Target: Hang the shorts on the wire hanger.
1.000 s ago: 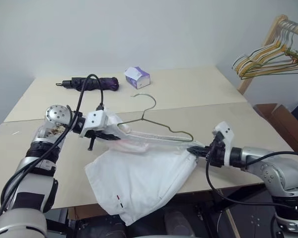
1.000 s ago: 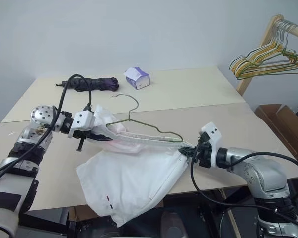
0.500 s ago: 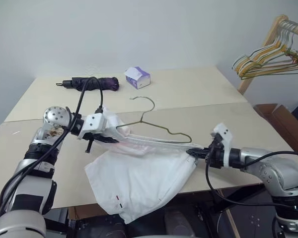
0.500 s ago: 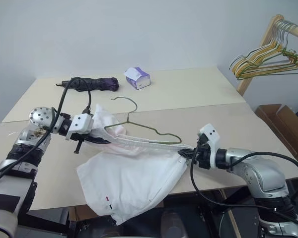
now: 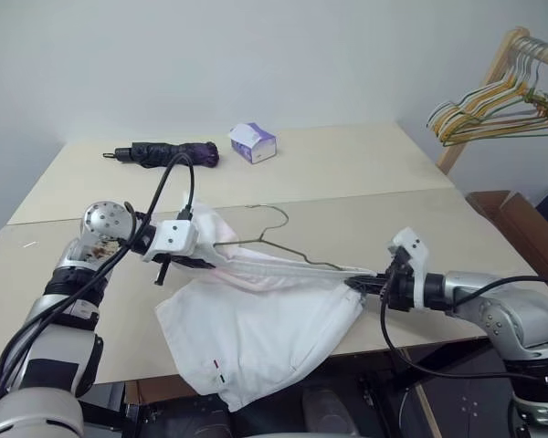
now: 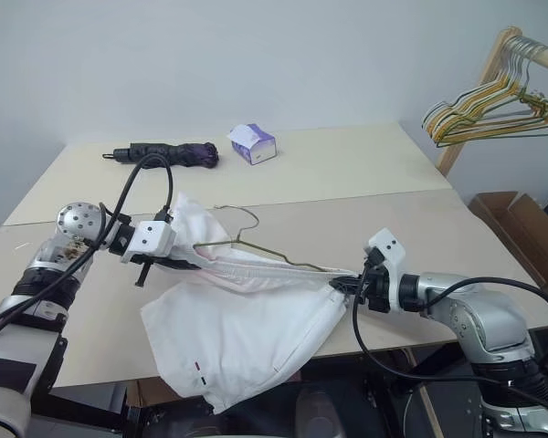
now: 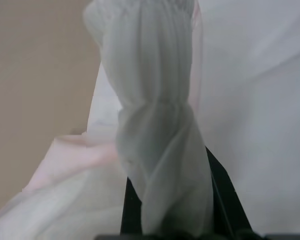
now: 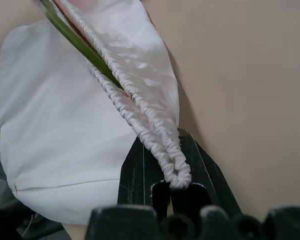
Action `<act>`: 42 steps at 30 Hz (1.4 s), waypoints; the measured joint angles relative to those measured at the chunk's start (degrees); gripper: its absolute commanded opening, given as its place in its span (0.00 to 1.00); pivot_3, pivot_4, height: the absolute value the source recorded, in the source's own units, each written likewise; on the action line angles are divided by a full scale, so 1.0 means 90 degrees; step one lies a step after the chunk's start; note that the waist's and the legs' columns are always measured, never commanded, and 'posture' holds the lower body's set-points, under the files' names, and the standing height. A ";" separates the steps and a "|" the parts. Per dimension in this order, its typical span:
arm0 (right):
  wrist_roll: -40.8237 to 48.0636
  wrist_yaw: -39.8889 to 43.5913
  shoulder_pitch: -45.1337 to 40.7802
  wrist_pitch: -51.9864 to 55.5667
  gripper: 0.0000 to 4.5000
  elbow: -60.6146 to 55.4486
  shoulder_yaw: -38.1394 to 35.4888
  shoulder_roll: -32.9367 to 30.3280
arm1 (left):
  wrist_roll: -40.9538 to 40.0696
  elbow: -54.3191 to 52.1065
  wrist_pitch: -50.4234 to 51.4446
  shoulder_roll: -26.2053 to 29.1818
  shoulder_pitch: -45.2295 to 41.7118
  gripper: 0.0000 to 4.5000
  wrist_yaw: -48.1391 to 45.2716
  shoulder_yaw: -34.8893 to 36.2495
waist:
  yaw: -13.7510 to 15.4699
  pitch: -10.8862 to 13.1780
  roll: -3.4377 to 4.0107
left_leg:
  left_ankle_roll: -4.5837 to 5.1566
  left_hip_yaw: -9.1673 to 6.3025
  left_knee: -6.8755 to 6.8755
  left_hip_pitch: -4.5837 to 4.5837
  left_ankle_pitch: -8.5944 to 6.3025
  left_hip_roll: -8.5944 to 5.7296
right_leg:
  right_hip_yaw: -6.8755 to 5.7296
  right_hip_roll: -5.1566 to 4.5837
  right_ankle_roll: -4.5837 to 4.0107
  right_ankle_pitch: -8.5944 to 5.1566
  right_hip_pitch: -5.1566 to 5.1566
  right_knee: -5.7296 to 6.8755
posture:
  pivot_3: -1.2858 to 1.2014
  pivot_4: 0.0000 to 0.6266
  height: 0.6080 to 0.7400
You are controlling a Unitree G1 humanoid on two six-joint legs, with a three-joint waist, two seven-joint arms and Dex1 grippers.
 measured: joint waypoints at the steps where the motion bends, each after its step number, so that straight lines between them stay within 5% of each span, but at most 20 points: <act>1: 0.0006 0.0026 -0.0004 -0.0002 0.01 -0.0084 0.0000 -0.0085 | 0.0135 0.0054 -0.0063 0.0000 -0.0006 0.00 0.0156 -0.0040 | 0.0004 0.0000 0.0000 | 0.0000 0.0001 0.0000 0.0000 0.0000 0.0000 | 0.0000 0.0000 0.0000 0.0000 0.0000 0.0000 | 0.41 0.00 1.00; 12: 0.0258 -0.0192 -0.0617 0.0273 0.01 -0.0967 0.0147 -0.0106 | 0.0541 0.0282 -0.0175 -0.0100 -0.0029 0.00 0.0941 -0.0177 | -0.0011 0.0000 0.0000 | 0.0000 -0.0003 0.0000 -0.0002 0.0000 0.0000 | -0.0003 -0.0001 0.0000 0.0000 -0.0001 -0.0001 | 0.41 0.00 1.00; 25: 0.0127 -0.0522 -0.0892 0.0471 0.97 -0.1071 0.0368 -0.0342 | 0.0505 0.0356 0.0257 -0.0250 -0.0097 0.00 0.1001 -0.0017 | -0.0020 0.0000 0.0000 | 0.0000 -0.0002 -0.0001 -0.0005 0.0000 0.0000 | -0.0003 -0.0001 0.0000 0.0000 -0.0004 -0.0001 | 0.41 0.00 1.00; 34: 0.0149 -0.0202 -0.2278 0.0520 0.99 -0.0769 0.0430 -0.0481 | 0.0292 0.0331 0.0259 -0.0369 -0.0608 0.00 0.0452 0.0097 | -0.0063 0.0000 0.0000 | 0.0000 0.0000 -0.0004 -0.0004 0.0000 0.0001 | -0.0003 -0.0001 0.0000 0.0000 -0.0006 -0.0002 | 0.40 0.00 1.00; 42: -0.1211 0.0817 -0.3414 -0.0098 0.99 0.0464 0.2617 -0.0476 | 0.0152 0.0228 0.0383 -0.0440 -0.0702 0.00 0.0237 0.0182 | -0.0193 0.0000 0.0000 | 0.0000 -0.0001 -0.0003 -0.0009 0.0000 -0.0002 | -0.0002 -0.0002 0.0001 0.0000 -0.0010 -0.0003 | 0.42 0.00 1.00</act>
